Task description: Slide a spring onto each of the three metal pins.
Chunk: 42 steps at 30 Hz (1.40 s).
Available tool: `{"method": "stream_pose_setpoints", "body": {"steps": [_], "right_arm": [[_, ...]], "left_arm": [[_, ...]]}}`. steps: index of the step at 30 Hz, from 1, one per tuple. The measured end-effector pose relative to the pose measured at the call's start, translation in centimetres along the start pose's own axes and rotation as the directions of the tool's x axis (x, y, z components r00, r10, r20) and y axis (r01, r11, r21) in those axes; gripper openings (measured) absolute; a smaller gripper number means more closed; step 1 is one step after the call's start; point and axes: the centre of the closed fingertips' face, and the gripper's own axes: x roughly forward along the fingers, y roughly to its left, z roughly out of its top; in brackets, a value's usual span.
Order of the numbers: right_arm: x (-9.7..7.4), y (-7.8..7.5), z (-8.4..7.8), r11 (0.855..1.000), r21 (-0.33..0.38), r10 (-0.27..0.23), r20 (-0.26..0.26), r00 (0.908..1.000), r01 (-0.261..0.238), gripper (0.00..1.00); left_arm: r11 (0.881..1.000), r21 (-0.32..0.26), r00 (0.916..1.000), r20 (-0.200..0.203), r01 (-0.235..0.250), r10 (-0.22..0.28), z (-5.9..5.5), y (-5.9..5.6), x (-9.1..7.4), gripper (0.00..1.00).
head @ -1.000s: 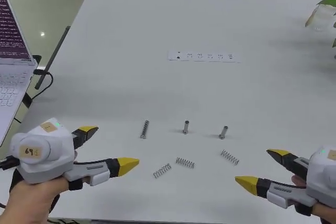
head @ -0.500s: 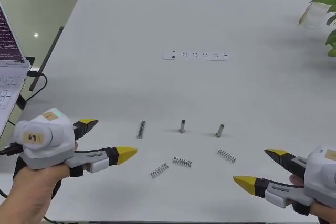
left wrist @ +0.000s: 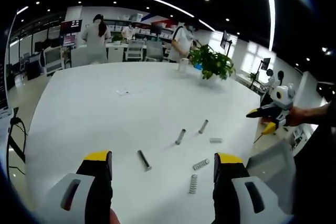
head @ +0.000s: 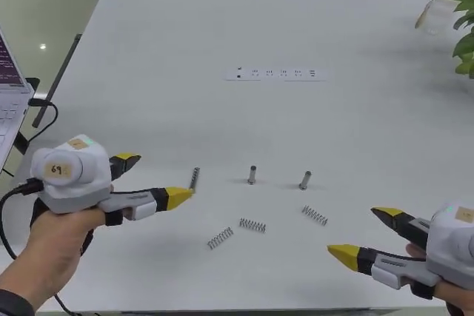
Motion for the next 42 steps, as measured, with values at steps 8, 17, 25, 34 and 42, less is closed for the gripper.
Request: {"method": "stream_pose_setpoints", "body": {"steps": [8, 17, 25, 34, 42], "right_arm": [[0.0, -0.3, 0.0, 1.000, 0.009, -0.006, 0.002, 1.0000, 0.006, 0.70], [0.1, -0.5, 0.0, 1.000, 0.014, -0.007, 0.001, 1.0000, 0.007, 0.70], [0.3, -0.5, 0.1, 1.000, 0.016, -0.005, -0.001, 1.0000, 0.005, 0.70], [0.5, -0.6, 0.1, 1.000, 0.015, -0.002, -0.004, 1.0000, 0.002, 0.70], [0.1, -1.0, -0.2, 1.000, 0.025, -0.013, -0.009, 0.9999, 0.014, 0.70]], "left_arm": [[1.000, -0.003, 0.9996, -0.024, 0.015, -0.015, -0.2, 0.6, 2.0, 0.75], [0.999, -0.036, 0.9990, -0.044, 0.005, -0.007, -1.0, 1.9, 3.9, 0.73], [0.998, -0.058, 0.9979, -0.064, -0.001, -0.003, -1.6, 2.6, 5.2, 0.70], [0.996, -0.090, 0.9957, -0.091, -0.023, 0.015, -2.7, 3.4, 7.0, 0.67], [0.992, -0.118, 0.9938, -0.107, -0.040, 0.028, -3.7, 3.8, 8.5, 0.67]]}}
